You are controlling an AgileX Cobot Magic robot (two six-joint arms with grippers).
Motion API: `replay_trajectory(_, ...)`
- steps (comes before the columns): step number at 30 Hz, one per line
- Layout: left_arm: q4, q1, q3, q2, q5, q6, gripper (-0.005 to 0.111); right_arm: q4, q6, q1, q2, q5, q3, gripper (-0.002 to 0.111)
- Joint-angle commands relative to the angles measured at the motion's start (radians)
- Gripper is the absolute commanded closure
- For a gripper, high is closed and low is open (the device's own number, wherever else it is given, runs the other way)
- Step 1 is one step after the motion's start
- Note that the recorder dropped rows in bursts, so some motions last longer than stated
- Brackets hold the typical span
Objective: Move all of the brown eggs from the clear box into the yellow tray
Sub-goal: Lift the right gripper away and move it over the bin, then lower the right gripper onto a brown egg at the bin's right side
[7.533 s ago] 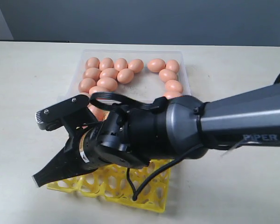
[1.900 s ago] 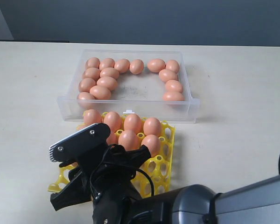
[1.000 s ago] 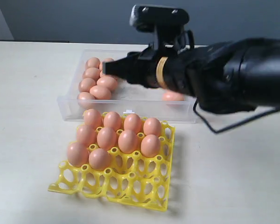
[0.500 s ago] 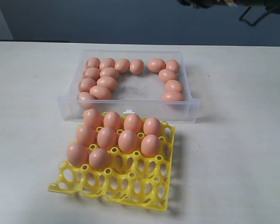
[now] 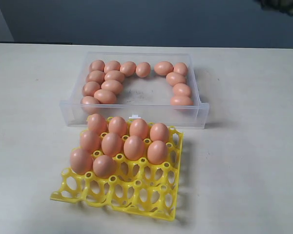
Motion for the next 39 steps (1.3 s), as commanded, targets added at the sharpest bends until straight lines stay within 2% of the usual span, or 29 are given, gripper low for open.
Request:
replay_trajectory(1,0.000,0.004,0.004,-0.005,-0.009,0.000,0.106,0.816,-0.806,-0.075,0.109,0.194,0.003,0.108)
replay_trajectory(4,0.000,0.004,0.004,-0.005,-0.009,0.000,0.106,1.263,-1.201,-0.079,0.144,0.257,0.003,0.097)
replay_trajectory(7,0.000,0.004,0.004,-0.005,-0.009,0.000,0.106,1.557,-1.449,-0.060,0.146,0.220,0.003,0.079)
replay_trajectory(9,0.000,0.004,0.004,-0.005,-0.009,0.000,0.106,1.681,-1.581,-0.041,0.146,0.131,0.003,0.068)
replay_trajectory(11,0.000,0.004,0.004,-0.005,-0.009,0.000,0.106,1.723,-1.645,-0.013,0.147,0.010,0.003,0.056)
replay_trajectory(13,0.000,0.004,0.004,-0.005,-0.009,0.000,0.106,1.708,-1.696,0.027,0.161,-0.123,0.003,0.047)
replay_trajectory(15,0.000,0.004,0.004,-0.005,-0.009,0.000,0.106,1.688,-1.736,0.066,0.184,-0.202,0.003,0.043)
replay_trajectory(21,0.000,0.004,0.004,-0.005,-0.009,0.000,0.106,1.568,-1.746,0.168,0.281,-0.277,0.001,0.043)
replay_trajectory(31,0.000,0.004,0.004,-0.005,-0.009,0.000,0.106,1.497,-1.657,0.177,0.387,-0.313,-0.123,0.043)
replay_trajectory(34,0.000,0.004,0.004,-0.005,-0.009,0.000,0.106,1.351,-1.549,0.175,0.402,-0.282,-0.195,0.043)
replay_trajectory(39,0.000,0.004,0.004,-0.005,-0.009,0.000,0.106,0.983,-1.234,0.166,0.414,-0.061,-0.306,0.043)
